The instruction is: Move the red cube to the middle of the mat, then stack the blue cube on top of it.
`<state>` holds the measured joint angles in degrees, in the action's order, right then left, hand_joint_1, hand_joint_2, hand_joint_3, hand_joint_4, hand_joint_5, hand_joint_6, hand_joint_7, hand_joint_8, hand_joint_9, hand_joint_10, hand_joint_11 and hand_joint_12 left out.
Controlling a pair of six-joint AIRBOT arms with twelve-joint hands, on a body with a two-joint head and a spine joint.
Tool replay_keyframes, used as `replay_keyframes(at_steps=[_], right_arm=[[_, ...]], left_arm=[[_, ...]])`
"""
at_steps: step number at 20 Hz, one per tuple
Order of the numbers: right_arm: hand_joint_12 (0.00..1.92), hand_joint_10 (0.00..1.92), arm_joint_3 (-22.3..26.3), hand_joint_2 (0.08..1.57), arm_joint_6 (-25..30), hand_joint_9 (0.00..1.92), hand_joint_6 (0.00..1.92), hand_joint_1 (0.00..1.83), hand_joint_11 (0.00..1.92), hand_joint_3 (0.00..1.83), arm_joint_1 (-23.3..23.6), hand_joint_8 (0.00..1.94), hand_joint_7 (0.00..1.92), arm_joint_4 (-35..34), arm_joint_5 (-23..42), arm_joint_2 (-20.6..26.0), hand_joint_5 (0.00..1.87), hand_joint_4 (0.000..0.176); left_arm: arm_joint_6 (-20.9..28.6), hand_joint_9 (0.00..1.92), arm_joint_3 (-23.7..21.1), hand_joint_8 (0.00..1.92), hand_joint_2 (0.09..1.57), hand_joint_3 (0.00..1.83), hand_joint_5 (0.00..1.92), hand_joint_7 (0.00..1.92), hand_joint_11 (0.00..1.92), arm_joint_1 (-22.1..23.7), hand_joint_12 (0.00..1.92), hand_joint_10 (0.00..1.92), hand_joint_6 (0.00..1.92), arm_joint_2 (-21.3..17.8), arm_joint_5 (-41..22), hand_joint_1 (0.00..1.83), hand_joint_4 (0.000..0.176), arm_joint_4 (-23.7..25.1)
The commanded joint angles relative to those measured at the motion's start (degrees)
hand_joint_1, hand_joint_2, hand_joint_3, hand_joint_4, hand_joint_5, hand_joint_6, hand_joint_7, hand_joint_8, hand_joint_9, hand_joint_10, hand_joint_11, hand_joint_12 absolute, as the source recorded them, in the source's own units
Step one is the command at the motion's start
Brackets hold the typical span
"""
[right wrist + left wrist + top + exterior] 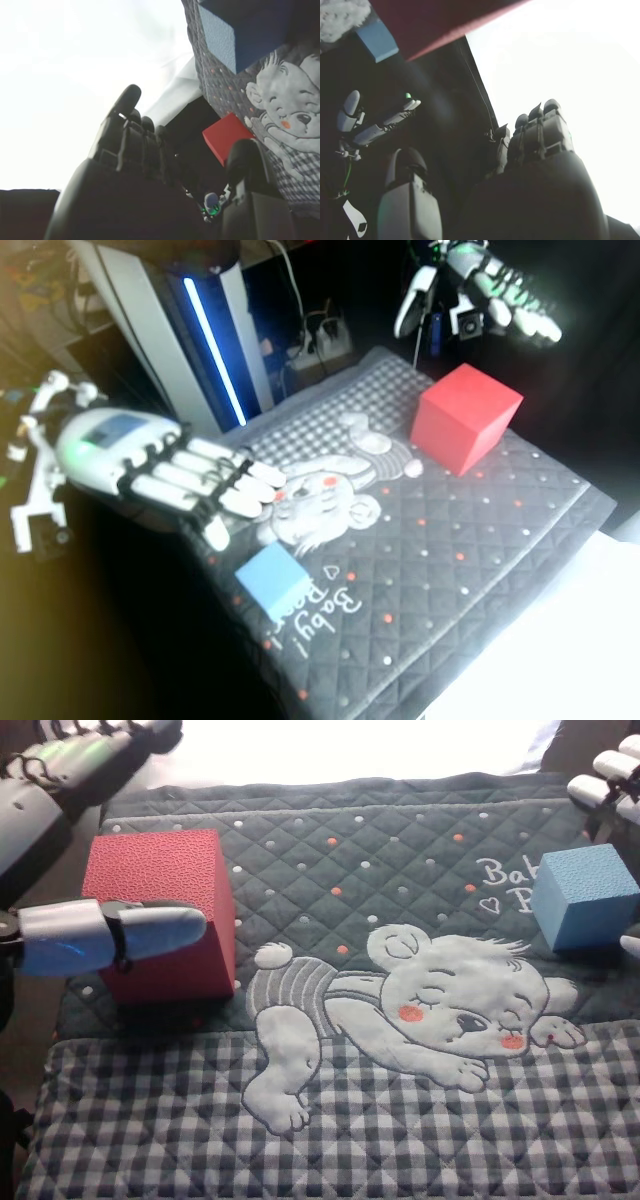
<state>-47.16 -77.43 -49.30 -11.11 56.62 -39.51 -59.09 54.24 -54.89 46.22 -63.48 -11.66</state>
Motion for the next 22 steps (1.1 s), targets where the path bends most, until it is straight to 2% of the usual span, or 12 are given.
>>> replay_keyframes(at_steps=[1, 5, 10, 11, 13, 14, 15, 16, 17, 18, 20, 22], right_arm=[[1.00, 0.00, -0.3, 1.25, -0.3, 0.00, 0.00, 0.52, 0.00, 0.00, 0.6, 0.00, 0.00, -0.2, 6.3, 0.1, 0.00, 0.000], [1.24, 0.00, -0.4, 1.24, -0.3, 0.00, 0.00, 0.50, 0.00, 0.00, 0.6, 0.00, 0.00, -0.2, 5.8, -0.3, 0.00, 0.000], [1.01, 0.00, -0.5, 1.25, -0.2, 0.00, 0.00, 0.51, 0.00, 0.00, 0.4, 0.00, 0.00, -0.2, 5.5, -0.6, 0.00, 0.000], [0.99, 0.00, -0.5, 1.25, -0.2, 0.00, 0.00, 0.51, 0.00, 0.00, 0.3, 0.00, 0.00, -0.2, 5.4, -0.7, 0.00, 0.000], [0.85, 0.00, -0.5, 1.26, -0.2, 0.00, 0.00, 0.50, 0.00, 0.00, 0.2, 0.00, 0.00, -0.2, 5.4, -0.7, 0.00, 0.000], [0.76, 0.00, -0.5, 1.27, -0.2, 0.00, 0.00, 0.49, 0.00, 0.00, 0.2, 0.00, 0.00, -0.2, 5.4, -0.7, 0.00, 0.000], [0.68, 0.00, -0.5, 1.27, -0.2, 0.00, 0.00, 0.49, 0.00, 0.00, 0.1, 0.00, 0.00, -0.2, 5.4, -0.7, 0.00, 0.000], [0.67, 0.00, -0.5, 1.27, -0.2, 0.00, 0.00, 0.49, 0.00, 0.00, 0.1, 0.00, 0.00, -0.2, 5.4, -0.7, 0.00, 0.000], [0.66, 0.00, -0.5, 1.27, -0.2, 0.00, 0.00, 0.49, 0.00, 0.00, 0.0, 0.00, 0.00, -0.2, 5.4, -0.7, 0.00, 0.000], [0.67, 0.00, -0.5, 1.26, -0.2, 0.00, 0.00, 0.50, 0.00, 0.00, 0.0, 0.00, 0.00, -0.2, 5.4, -0.8, 0.00, 0.000], [0.61, 0.00, -0.5, 1.26, -0.2, 0.00, 0.00, 0.50, 0.00, 0.00, -0.1, 0.00, 0.00, -0.2, 5.4, -0.8, 0.00, 0.000], [0.57, 0.00, -0.5, 1.27, -0.2, 0.00, 0.00, 0.52, 0.00, 0.00, -0.1, 0.00, 0.00, -0.2, 5.4, -1.0, 0.00, 0.000]], left_arm=[[-0.4, 0.00, 0.6, 0.00, 0.92, 0.00, 0.00, 0.00, 0.00, 1.1, 0.00, 0.00, 0.00, 0.5, -3.4, 0.59, 0.160, -0.2], [-1.7, 0.00, 2.6, 0.00, 0.87, 0.00, 0.00, 0.00, 0.00, 2.7, 0.00, 0.00, 0.00, 2.6, 3.5, 0.67, 0.162, -2.5], [-5.4, 0.00, 5.7, 0.00, 0.84, 0.00, 0.00, 0.00, 0.00, 5.4, 0.00, 0.00, 0.00, 5.6, 12.0, 0.87, 0.174, -5.4], [-5.4, 0.00, 6.1, 0.00, 0.84, 0.00, 0.00, 0.00, 0.00, 5.7, 0.00, 0.00, 0.00, 6.1, 12.9, 0.91, 0.168, -5.5], [-5.4, 0.01, 6.6, 0.00, 0.90, 0.00, 0.00, 0.00, 0.03, 6.0, 0.02, 0.00, 0.00, 6.8, 14.2, 1.00, 0.124, -5.7], [-5.4, 0.10, 6.5, 0.00, 0.96, 0.00, 0.02, 0.19, 0.01, 5.9, 0.65, 0.20, 0.06, 6.9, 14.0, 1.07, 0.121, -5.8], [-5.4, 0.02, 6.4, 0.08, 0.97, 0.00, 0.12, 0.30, 0.00, 5.9, 1.19, 0.81, 0.03, 6.9, 13.7, 1.14, 0.119, -5.7], [-5.4, 0.00, 6.3, 0.76, 0.98, 0.00, 0.27, 0.15, 0.00, 5.9, 1.65, 1.26, 0.13, 6.8, 13.6, 1.20, 0.104, -5.7], [-5.3, 0.00, 6.1, 1.04, 0.99, 0.00, 0.28, 0.05, 0.00, 5.8, 1.81, 1.37, 0.41, 6.7, 13.0, 1.24, 0.095, -5.6], [-5.2, 0.00, 5.9, 1.28, 1.01, 0.00, 0.11, 0.01, 0.04, 5.6, 1.90, 1.53, 1.10, 6.5, 12.2, 1.30, 0.082, -5.5], [-4.7, 0.00, 5.5, 1.49, 1.01, 0.00, 0.00, 0.00, 0.05, 5.4, 1.92, 1.66, 1.72, 6.2, 10.7, 1.35, 0.105, -5.1], [-3.5, 0.00, 5.3, 1.73, 1.06, 0.02, 0.00, 0.00, 0.14, 5.4, 1.92, 1.89, 1.91, 5.9, 9.1, 1.36, 0.112, -4.1]])
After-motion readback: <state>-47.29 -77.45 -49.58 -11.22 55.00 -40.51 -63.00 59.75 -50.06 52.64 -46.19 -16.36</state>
